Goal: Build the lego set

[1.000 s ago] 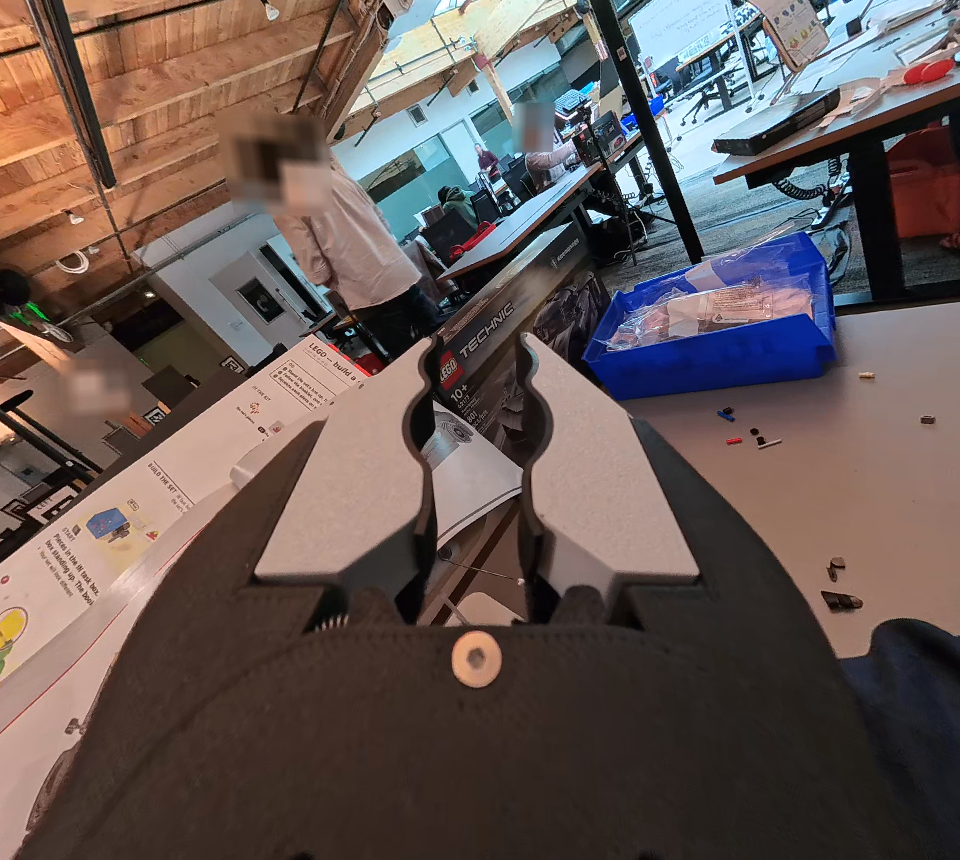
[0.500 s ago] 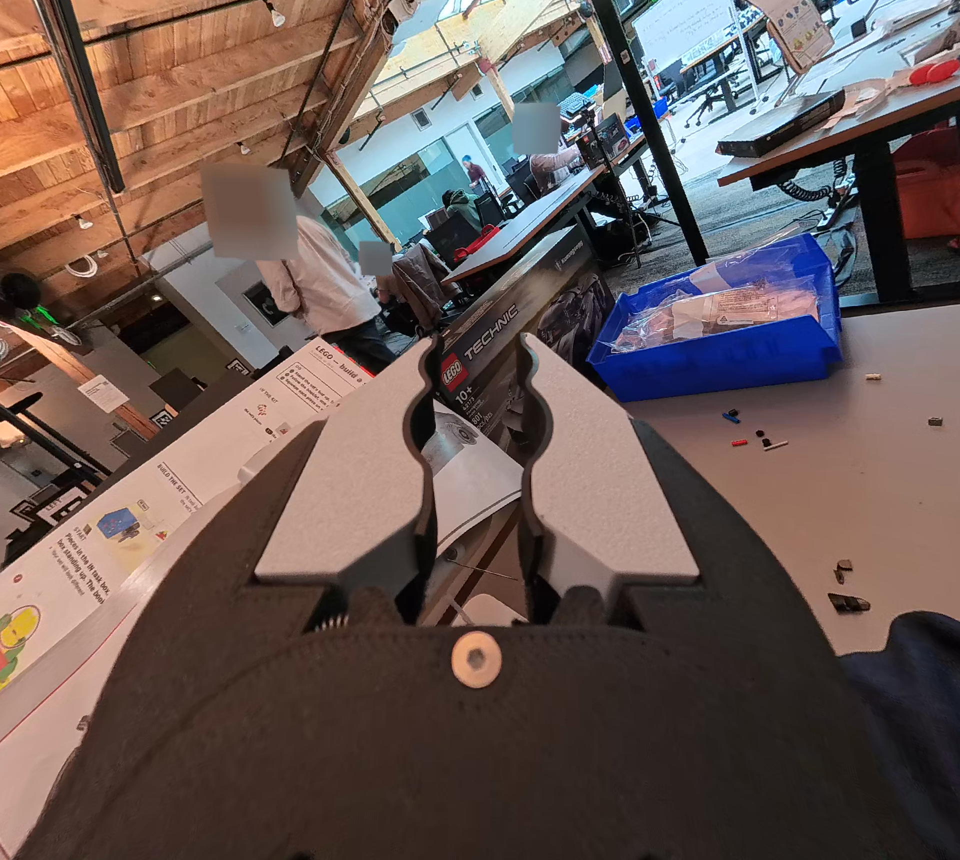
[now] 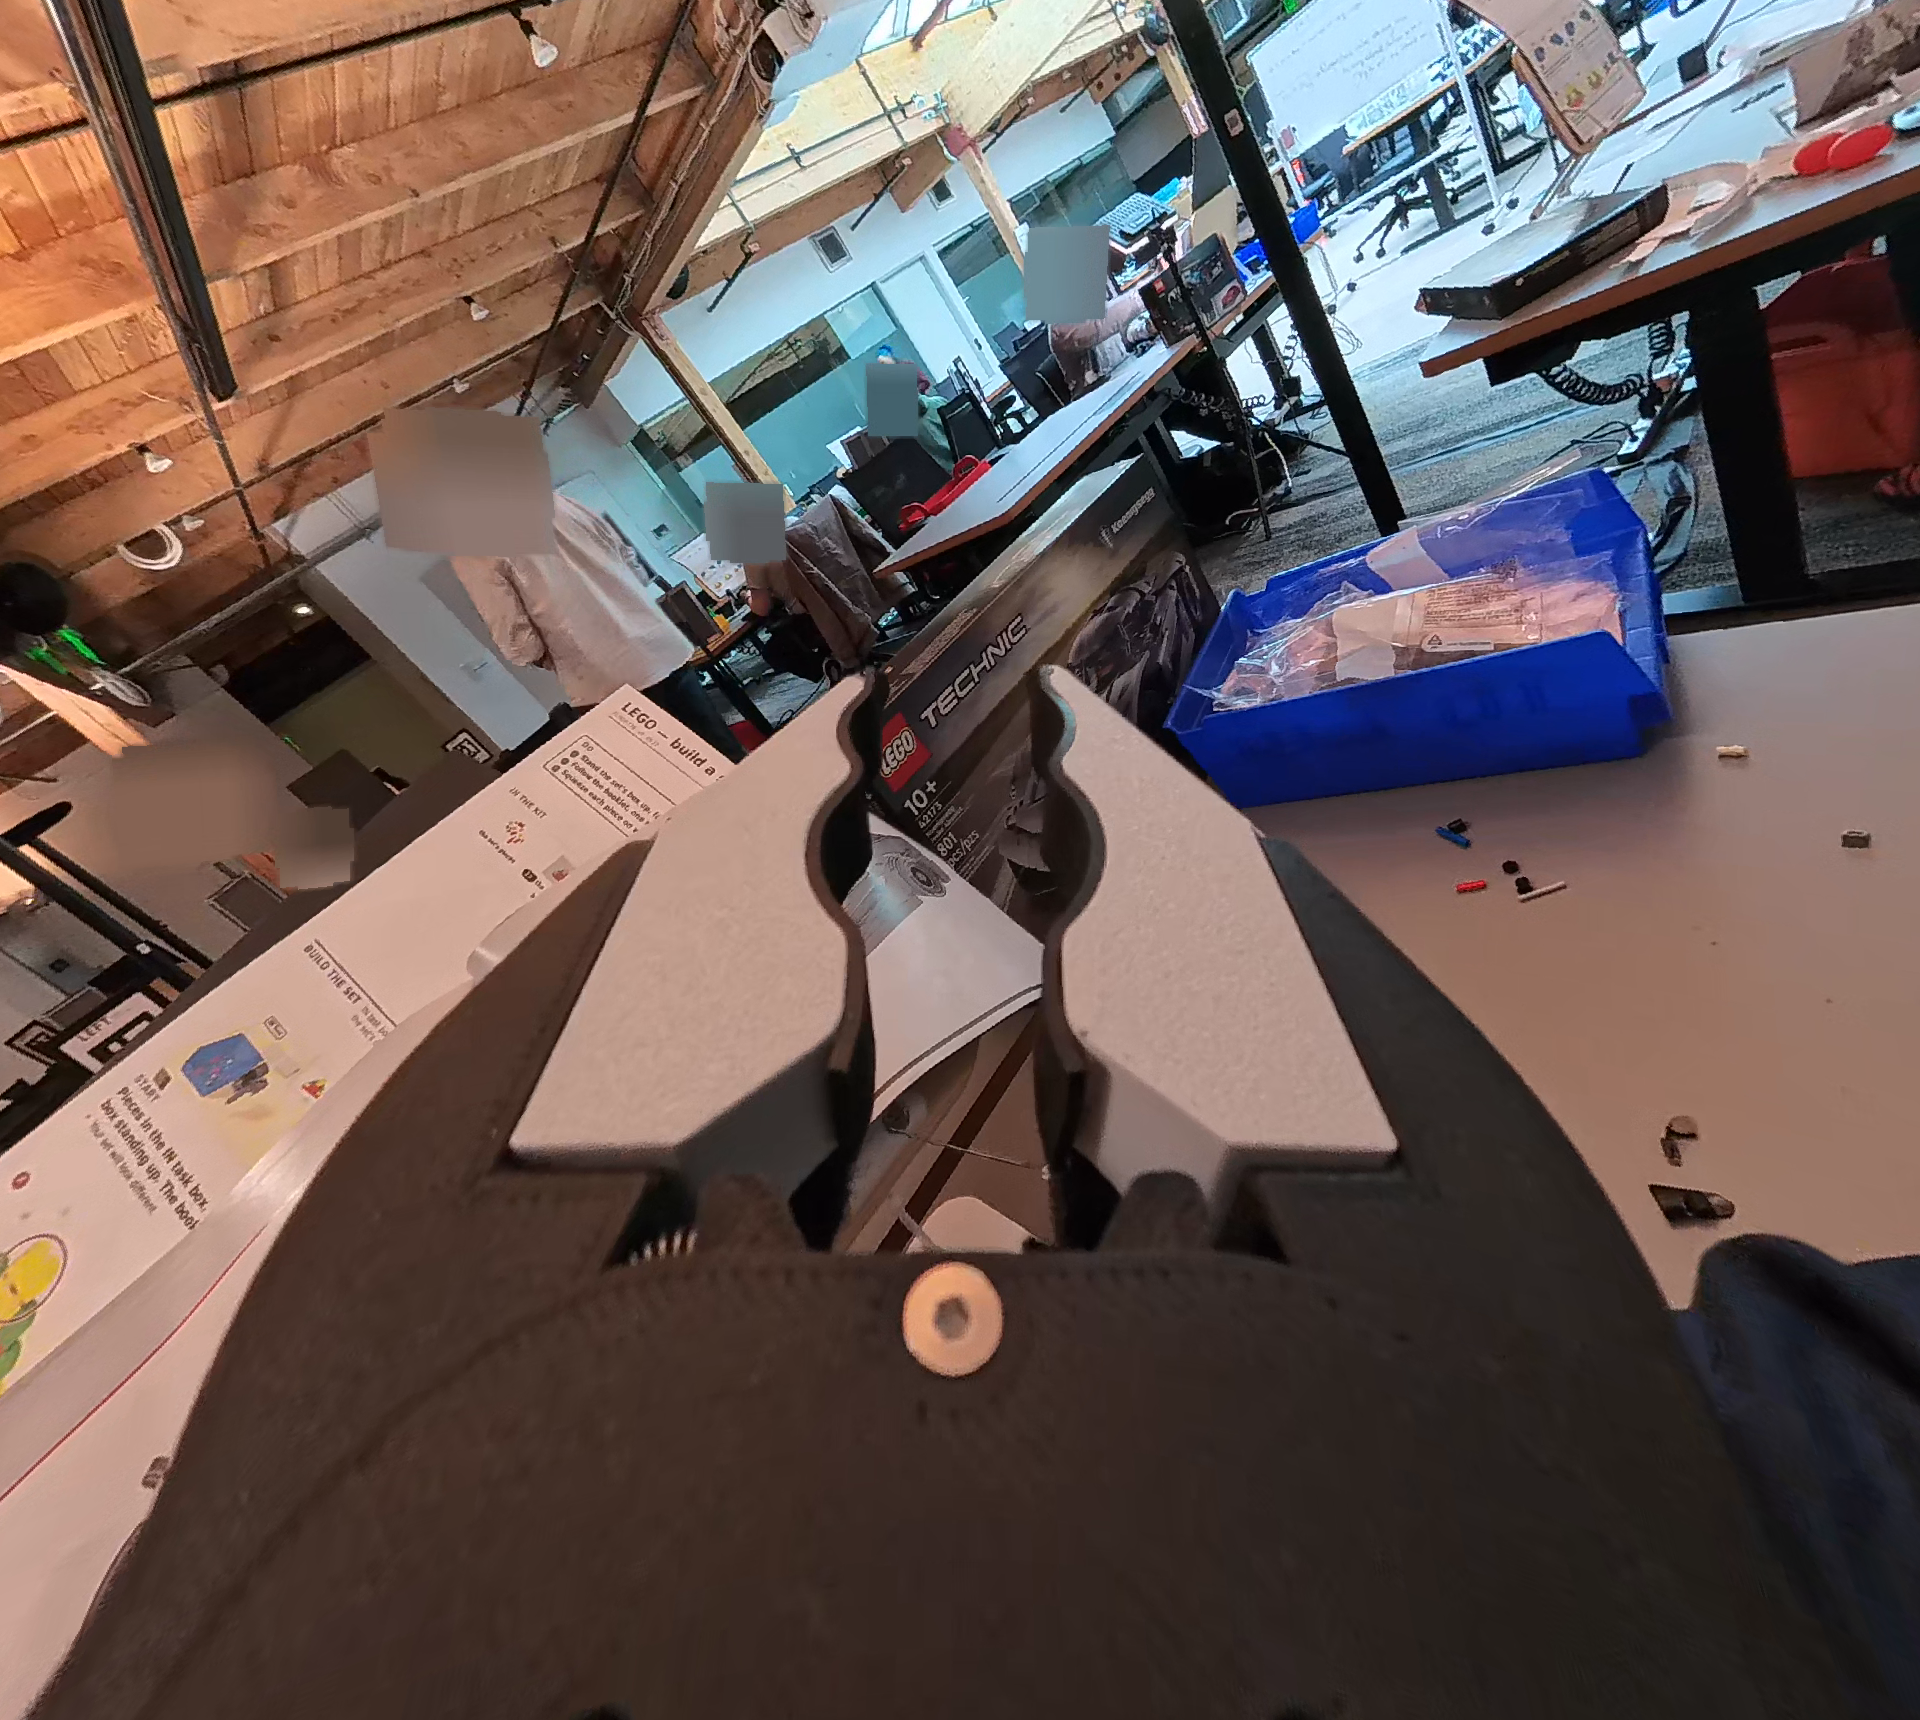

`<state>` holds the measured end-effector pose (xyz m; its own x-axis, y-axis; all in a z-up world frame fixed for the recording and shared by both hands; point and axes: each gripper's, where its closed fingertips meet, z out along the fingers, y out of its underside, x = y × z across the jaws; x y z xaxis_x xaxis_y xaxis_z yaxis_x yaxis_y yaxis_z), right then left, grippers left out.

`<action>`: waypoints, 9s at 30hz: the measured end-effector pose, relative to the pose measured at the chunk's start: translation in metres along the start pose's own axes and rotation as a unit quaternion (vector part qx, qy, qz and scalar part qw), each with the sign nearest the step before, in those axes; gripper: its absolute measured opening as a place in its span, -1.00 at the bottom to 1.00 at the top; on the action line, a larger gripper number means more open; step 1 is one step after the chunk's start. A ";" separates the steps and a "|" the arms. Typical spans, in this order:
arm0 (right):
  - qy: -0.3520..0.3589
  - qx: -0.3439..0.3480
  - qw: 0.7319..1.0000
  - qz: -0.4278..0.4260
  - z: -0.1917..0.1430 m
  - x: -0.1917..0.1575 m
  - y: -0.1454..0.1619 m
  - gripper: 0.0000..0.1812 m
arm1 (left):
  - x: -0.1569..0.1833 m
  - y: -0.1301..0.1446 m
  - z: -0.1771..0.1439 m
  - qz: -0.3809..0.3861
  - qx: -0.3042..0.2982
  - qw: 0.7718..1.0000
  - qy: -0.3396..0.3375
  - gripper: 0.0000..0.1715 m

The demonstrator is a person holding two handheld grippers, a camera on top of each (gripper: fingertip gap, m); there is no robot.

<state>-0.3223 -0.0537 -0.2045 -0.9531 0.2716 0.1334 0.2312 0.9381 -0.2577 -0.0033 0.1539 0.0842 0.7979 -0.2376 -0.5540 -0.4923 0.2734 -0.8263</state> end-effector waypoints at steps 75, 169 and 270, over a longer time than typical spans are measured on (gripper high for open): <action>0.004 -0.050 0.991 0.125 0.003 0.003 -0.001 -0.89 | -0.001 -0.007 -0.004 0.016 0.010 1.000 0.000 -0.72; 0.037 0.081 0.937 0.337 -0.088 0.026 0.018 -0.56 | -0.014 0.227 -0.315 -0.104 -0.277 0.933 -0.204 -0.59; 0.123 0.357 0.879 0.290 -0.185 -0.013 0.069 -0.79 | -0.052 0.347 -0.327 0.203 -0.601 0.709 0.308 -0.88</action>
<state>-0.2578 0.0473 -0.0469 -0.6233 0.7811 -0.0384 0.4001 0.2764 -0.8738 -0.3294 -0.0436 -0.2068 0.3836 -0.8300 -0.4048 -0.8744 -0.4674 0.1298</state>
